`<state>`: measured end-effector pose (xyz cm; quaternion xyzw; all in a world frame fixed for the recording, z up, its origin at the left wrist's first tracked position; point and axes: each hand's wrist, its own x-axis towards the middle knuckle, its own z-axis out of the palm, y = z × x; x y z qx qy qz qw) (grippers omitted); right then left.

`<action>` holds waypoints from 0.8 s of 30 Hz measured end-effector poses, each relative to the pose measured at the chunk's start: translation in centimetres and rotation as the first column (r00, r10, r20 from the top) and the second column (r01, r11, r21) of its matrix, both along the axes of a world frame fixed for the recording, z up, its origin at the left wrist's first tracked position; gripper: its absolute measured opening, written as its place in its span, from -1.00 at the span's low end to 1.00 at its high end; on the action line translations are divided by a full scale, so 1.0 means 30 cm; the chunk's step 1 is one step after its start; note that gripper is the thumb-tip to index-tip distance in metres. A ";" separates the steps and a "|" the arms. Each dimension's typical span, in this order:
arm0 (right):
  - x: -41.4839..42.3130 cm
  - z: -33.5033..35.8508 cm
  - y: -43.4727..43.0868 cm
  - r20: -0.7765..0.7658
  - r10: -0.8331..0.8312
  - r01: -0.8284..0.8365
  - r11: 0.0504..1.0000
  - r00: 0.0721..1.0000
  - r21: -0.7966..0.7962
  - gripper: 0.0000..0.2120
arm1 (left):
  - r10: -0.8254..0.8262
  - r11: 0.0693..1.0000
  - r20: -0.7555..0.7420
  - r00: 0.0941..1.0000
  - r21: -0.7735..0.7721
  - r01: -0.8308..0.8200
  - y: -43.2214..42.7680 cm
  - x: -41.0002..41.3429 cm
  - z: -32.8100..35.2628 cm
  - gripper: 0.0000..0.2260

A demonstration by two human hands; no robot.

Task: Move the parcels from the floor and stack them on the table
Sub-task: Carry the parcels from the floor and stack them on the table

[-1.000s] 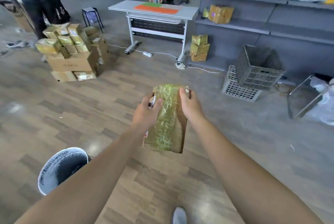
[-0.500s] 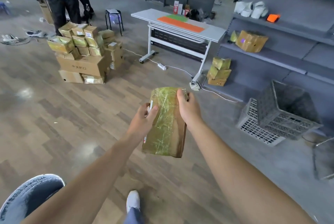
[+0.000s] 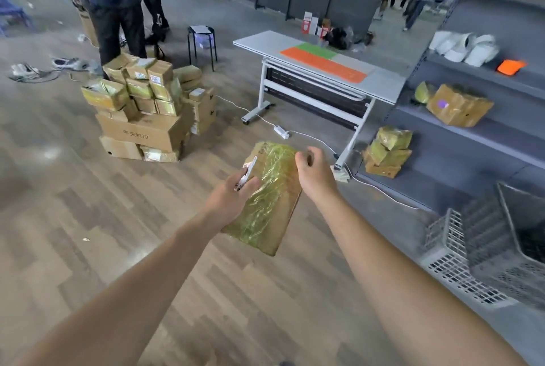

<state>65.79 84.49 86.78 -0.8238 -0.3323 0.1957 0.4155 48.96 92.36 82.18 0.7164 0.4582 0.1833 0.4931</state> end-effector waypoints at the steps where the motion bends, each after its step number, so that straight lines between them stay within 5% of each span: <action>1: 0.034 -0.006 0.062 0.027 0.021 -0.021 1.000 0.999 -0.008 -0.57 | -0.020 0.999 -0.022 1.000 0.029 0.021 0.064 0.022 0.005 -0.49; 13: 0.385 -0.044 0.875 -0.008 0.440 -0.436 0.888 0.898 -0.148 -0.53 | -0.108 0.974 -0.328 0.938 0.154 0.166 0.782 0.310 0.108 -0.50; 18: 0.437 -0.049 1.197 -0.058 0.559 -0.559 0.807 0.827 -0.190 -0.56 | -0.056 0.986 -0.313 0.948 0.132 0.102 1.043 0.318 0.085 -0.55; 21: 0.412 -0.061 1.398 -0.048 0.603 -0.597 0.772 0.796 -0.218 -0.53 | -0.013 0.989 -0.305 0.952 0.137 0.057 1.190 0.284 0.070 -0.42; 24: 0.355 -0.067 1.605 0.022 0.626 -0.608 0.765 0.780 -0.213 -0.54 | 0.063 0.980 -0.296 0.953 0.197 -0.003 1.351 0.237 0.057 -0.64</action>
